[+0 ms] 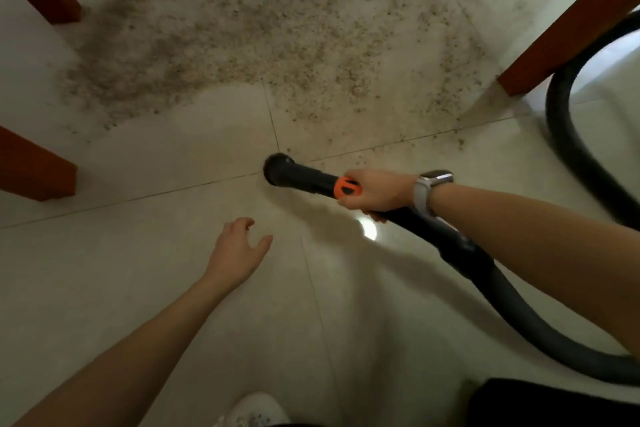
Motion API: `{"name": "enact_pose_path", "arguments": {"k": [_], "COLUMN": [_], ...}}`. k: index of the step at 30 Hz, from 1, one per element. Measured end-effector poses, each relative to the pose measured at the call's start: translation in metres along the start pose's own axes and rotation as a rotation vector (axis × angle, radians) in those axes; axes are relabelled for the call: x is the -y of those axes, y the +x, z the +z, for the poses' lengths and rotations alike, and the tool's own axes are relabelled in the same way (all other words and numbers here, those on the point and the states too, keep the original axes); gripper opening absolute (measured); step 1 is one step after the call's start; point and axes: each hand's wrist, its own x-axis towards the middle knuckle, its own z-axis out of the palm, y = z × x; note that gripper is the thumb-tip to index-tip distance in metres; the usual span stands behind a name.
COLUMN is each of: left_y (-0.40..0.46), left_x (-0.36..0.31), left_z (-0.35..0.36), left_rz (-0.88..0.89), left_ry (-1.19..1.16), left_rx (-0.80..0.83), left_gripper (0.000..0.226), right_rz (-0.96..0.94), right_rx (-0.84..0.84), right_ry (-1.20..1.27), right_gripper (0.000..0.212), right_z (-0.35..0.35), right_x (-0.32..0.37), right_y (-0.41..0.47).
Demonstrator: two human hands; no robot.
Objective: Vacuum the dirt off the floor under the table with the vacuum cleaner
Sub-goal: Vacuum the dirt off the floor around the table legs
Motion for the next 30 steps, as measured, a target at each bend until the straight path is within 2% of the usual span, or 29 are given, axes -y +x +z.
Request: {"name": "enact_pose_path", "arguments": {"k": [3, 7, 10, 14, 16, 19, 23, 30], "left_y": [-0.009, -0.015, -0.013, -0.012, -0.01, -0.006, 0.0, -0.002], "left_x": [-0.001, 0.002, 0.006, -0.003, -0.009, -0.015, -0.013, -0.022], "left_z": [0.0, 0.003, 0.008, 0.024, 0.032, 0.031, 0.019, 0.021], "left_rz": [0.168, 0.348, 0.535, 0.61, 0.618, 0.568, 0.483, 0.382], "left_ry": [0.103, 0.218, 0.382, 0.524, 0.494, 0.438, 0.43, 0.361], "left_rx": [-0.122, -0.169, -0.127, -0.013, -0.015, -0.084, -0.128, -0.08], "left_gripper": [0.06, 0.072, 0.081, 0.078, 0.067, 0.051, 0.051, 0.056], "right_rz": [0.055, 0.082, 0.08, 0.089, 0.08, -0.005, -0.148, -0.163], "right_rx": [0.017, 0.136, 0.246, 0.252, 0.216, 0.045, -0.122, -0.101], "right_ry": [0.144, 0.229, 0.252, 0.267, 0.261, 0.122, -0.124, -0.432], "right_gripper": [0.019, 0.024, 0.017, 0.02, 0.026, 0.043, 0.057, 0.051], "right_z": [0.014, 0.034, 0.05, 0.07, 0.075, 0.077, 0.075, 0.042], "right_x": [-0.037, -0.049, -0.041, -0.031, -0.027, -0.031, -0.043, -0.033], "right_y": [-0.023, -0.042, -0.047, -0.046, -0.046, -0.052, -0.06, -0.051]}}
